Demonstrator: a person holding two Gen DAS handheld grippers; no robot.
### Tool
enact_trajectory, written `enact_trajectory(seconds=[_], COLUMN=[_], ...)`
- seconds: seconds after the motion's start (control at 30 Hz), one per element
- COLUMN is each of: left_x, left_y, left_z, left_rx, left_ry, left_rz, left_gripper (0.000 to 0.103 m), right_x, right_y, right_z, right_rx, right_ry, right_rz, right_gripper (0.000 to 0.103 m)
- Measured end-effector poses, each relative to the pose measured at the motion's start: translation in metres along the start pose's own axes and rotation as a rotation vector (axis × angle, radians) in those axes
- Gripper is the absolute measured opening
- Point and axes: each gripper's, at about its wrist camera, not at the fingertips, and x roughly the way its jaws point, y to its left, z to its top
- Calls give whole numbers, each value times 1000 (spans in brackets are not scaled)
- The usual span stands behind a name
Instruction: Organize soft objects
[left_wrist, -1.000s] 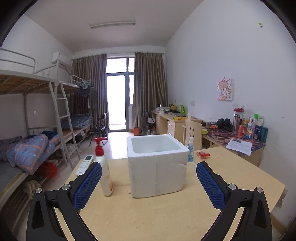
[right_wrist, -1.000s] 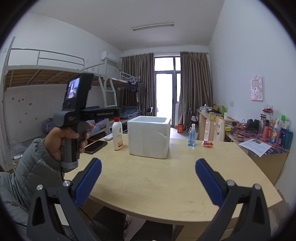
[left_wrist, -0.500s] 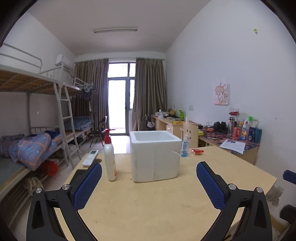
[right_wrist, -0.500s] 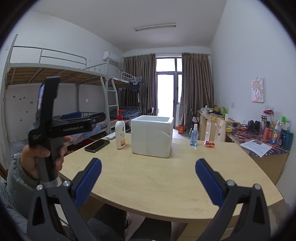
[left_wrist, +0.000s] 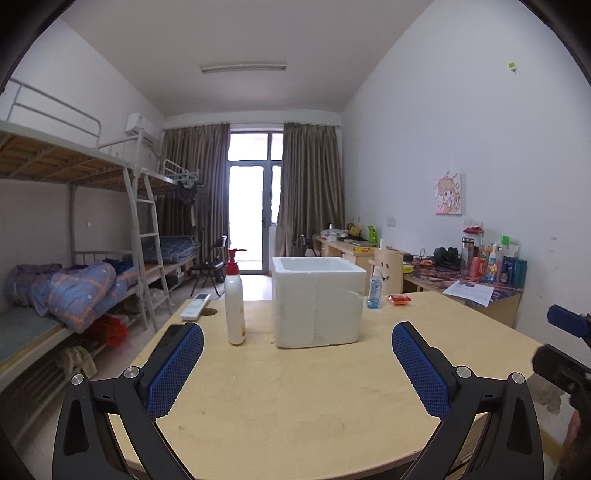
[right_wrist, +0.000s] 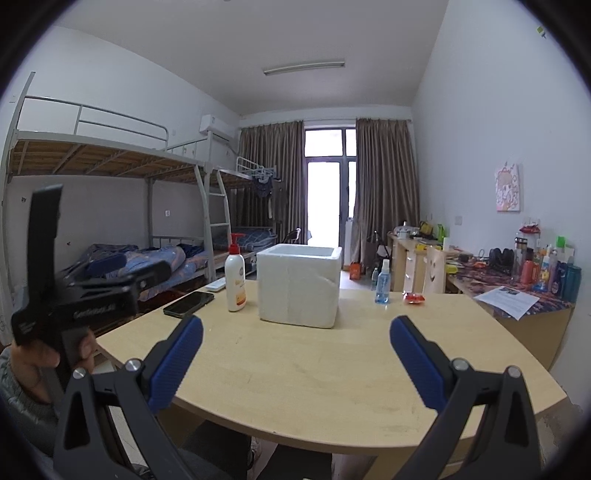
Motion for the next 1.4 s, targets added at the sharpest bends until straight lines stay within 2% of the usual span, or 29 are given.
enact_trajectory(seconds=[0.33, 0.83, 1.0, 1.4], left_x=[-3, 2, 2, 0], left_y=[-5, -12, -14, -20], left_z=[-25, -51, -53, -52], left_rx=[1, -11, -10, -6], left_ry=[15, 26, 32, 32], left_rz=[18, 16, 4, -18], left_gripper=[102, 102, 102, 102], right_x=[12, 27, 31, 27], right_y=[16, 6, 3, 2], right_z=[-13, -40, -45, -41], right_rx=[-35, 11, 24, 16], right_ry=[-45, 18, 50, 38], right_rz=[-63, -53, -58, -81], right_gripper=[102, 102, 102, 102])
